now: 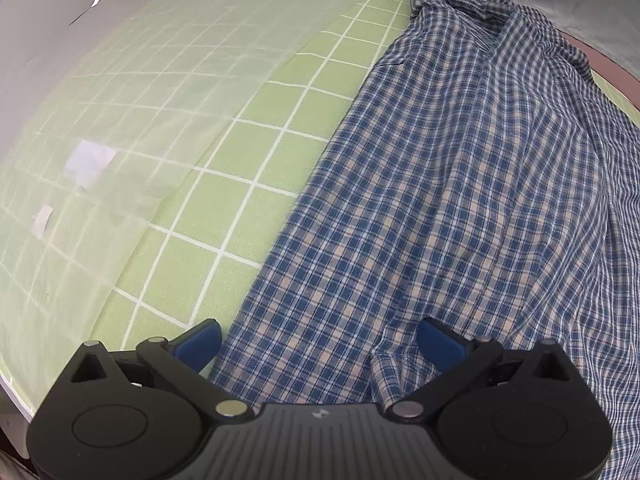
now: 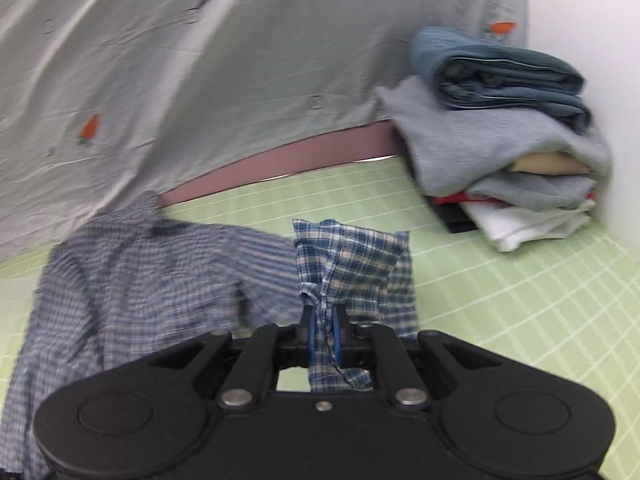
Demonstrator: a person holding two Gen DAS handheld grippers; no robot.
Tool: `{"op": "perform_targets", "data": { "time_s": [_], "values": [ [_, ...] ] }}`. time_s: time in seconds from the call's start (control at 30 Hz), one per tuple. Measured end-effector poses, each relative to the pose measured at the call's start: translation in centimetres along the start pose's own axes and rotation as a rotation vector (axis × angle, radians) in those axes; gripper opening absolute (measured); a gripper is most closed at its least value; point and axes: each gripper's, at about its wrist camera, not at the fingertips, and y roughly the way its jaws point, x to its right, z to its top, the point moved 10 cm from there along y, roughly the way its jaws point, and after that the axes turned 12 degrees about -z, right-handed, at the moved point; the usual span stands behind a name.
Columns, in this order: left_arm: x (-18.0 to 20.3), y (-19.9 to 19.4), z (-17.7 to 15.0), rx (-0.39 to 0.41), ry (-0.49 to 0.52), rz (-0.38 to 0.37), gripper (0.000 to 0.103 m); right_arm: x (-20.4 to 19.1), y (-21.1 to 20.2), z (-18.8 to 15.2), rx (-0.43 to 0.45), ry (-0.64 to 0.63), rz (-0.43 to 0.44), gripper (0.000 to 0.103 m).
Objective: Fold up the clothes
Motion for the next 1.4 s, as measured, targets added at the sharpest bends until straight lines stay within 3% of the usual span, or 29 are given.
{"op": "perform_targets", "data": {
  "time_s": [0.13,0.23,0.3,0.33,0.4,0.43,0.67,0.83,1.17,1.23,1.3,1.37,1.4],
  "values": [
    [0.1,0.1,0.1,0.004,0.024,-0.008,0.103,-9.4,-2.4,-4.0,-0.077,-0.075,0.19,0.009],
    [0.3,0.2,0.2,0.006,0.037,-0.012,0.103,-14.5,-3.8,-8.0,-0.154,-0.169,0.285,0.023],
    [0.3,0.2,0.3,0.008,0.043,-0.015,0.103,-14.9,-4.3,-8.9,-0.167,-0.176,0.288,0.046],
    [0.3,0.2,0.3,0.01,0.044,-0.016,0.103,-14.7,-4.5,-9.1,-0.168,-0.171,0.285,0.053],
    [0.3,0.3,0.3,0.014,0.043,-0.017,0.103,-14.1,-4.9,-9.2,-0.165,-0.154,0.269,0.086],
    [0.5,0.0,0.3,0.021,0.04,-0.017,0.103,-13.1,-4.8,-8.8,-0.152,-0.134,0.241,0.09],
    [2.1,-2.5,1.6,0.086,0.011,-0.023,0.103,-3.8,-3.6,-7.3,-0.077,-0.151,-0.061,0.096],
    [3.9,-4.0,2.5,0.125,-0.001,-0.039,0.103,1.7,-1.8,-8.8,-0.13,-0.124,-0.178,0.096],
    [16.6,-3.2,5.3,0.112,0.085,-0.228,0.102,7.5,2.6,-8.5,-0.185,-0.11,-0.276,0.096],
    [18.7,-3.1,5.3,0.101,0.08,-0.301,0.1,7.9,3.4,-7.9,-0.176,-0.118,-0.273,0.096],
    [20.4,-2.4,5.4,0.082,0.086,-0.349,0.093,8.1,4.1,-7.4,-0.171,-0.128,-0.271,0.096],
    [21.7,-1.7,5.0,0.056,0.112,-0.347,0.085,8.1,4.8,-7.2,-0.176,-0.132,-0.269,0.096],
    [21.9,-1.2,4.9,0.045,0.127,-0.33,0.076,8.2,5.1,-7.2,-0.182,-0.132,-0.268,0.096]
  ]
}}
